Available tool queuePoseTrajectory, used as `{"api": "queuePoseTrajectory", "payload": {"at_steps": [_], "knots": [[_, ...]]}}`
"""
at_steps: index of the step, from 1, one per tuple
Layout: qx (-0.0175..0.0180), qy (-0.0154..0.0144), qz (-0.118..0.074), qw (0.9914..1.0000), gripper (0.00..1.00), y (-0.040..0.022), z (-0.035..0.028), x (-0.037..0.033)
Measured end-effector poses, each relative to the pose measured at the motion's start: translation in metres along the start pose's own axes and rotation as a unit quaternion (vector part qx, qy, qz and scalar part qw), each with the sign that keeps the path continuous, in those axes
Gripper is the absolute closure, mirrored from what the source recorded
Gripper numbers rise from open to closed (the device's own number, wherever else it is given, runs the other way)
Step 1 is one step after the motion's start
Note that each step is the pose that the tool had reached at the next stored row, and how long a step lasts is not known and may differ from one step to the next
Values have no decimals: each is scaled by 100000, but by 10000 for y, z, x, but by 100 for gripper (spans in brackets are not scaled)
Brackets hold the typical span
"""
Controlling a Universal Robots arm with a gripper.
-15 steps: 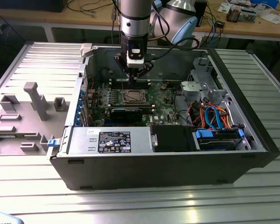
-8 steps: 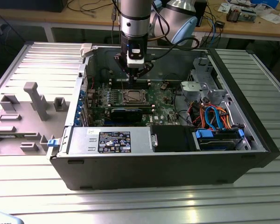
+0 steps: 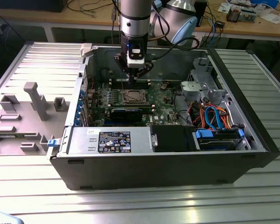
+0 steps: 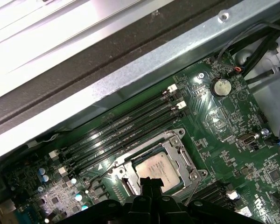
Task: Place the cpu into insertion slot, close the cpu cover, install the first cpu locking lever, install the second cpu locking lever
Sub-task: 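Install the first cpu locking lever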
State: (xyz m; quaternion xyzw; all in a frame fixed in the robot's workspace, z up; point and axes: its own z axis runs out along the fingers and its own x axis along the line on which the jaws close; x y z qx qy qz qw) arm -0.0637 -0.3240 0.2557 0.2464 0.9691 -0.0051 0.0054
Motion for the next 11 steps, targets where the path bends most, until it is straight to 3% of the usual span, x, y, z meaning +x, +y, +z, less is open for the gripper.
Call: {"api": "queuePoseTrajectory", "payload": {"at_steps": [11], "knots": [[-9,-9,-754,99997,89,0,0,0]]}}
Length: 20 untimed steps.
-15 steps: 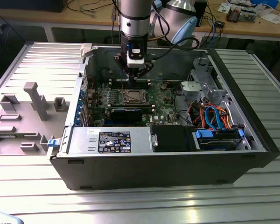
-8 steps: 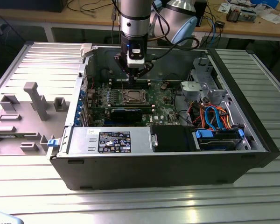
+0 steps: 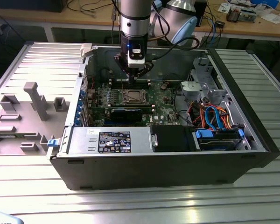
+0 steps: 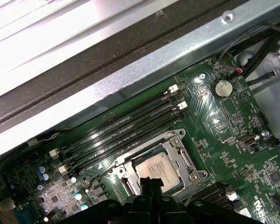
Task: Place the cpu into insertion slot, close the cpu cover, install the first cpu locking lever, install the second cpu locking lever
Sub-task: 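Install the first cpu locking lever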
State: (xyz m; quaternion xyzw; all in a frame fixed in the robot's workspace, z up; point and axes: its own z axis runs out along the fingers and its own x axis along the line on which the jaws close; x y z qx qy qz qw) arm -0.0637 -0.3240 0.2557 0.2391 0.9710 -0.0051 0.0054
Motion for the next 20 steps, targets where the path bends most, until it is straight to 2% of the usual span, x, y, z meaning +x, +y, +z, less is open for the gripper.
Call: {"api": "queuePoseTrajectory", "payload": {"at_steps": [20], "knots": [[-15,-9,-1337,99991,89,0,0,0]]}}
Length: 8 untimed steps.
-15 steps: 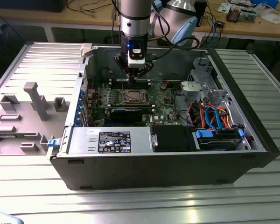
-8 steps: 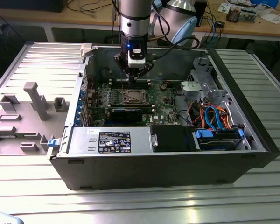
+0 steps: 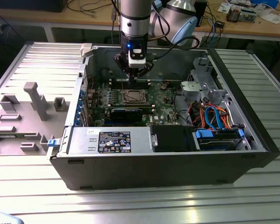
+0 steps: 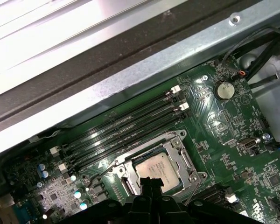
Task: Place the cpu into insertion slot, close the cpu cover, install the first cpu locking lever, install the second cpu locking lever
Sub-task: 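Install the first cpu locking lever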
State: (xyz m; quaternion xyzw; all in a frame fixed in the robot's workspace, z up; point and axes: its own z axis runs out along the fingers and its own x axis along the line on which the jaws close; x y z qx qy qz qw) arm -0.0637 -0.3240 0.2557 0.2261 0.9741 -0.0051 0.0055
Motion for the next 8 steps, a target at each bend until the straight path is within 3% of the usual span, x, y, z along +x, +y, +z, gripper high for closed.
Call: {"api": "queuePoseTrajectory", "payload": {"at_steps": [8], "knots": [[-9,-5,-704,99998,89,0,0,0]]}}
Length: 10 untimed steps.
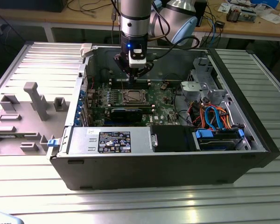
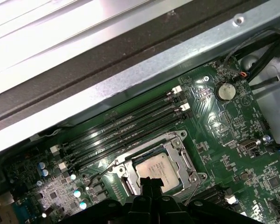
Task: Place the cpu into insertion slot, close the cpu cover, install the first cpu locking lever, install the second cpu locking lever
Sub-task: 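Install the first cpu locking lever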
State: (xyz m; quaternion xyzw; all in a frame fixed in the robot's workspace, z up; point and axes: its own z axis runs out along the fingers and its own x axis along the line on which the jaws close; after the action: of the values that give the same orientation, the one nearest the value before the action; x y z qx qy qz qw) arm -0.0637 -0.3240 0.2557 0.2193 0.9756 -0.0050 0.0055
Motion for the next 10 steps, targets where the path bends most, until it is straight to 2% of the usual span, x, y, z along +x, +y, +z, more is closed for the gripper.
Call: {"api": "queuePoseTrajectory", "payload": {"at_steps": [10], "knots": [[-9,-5,-785,99997,89,0,0,0]]}}
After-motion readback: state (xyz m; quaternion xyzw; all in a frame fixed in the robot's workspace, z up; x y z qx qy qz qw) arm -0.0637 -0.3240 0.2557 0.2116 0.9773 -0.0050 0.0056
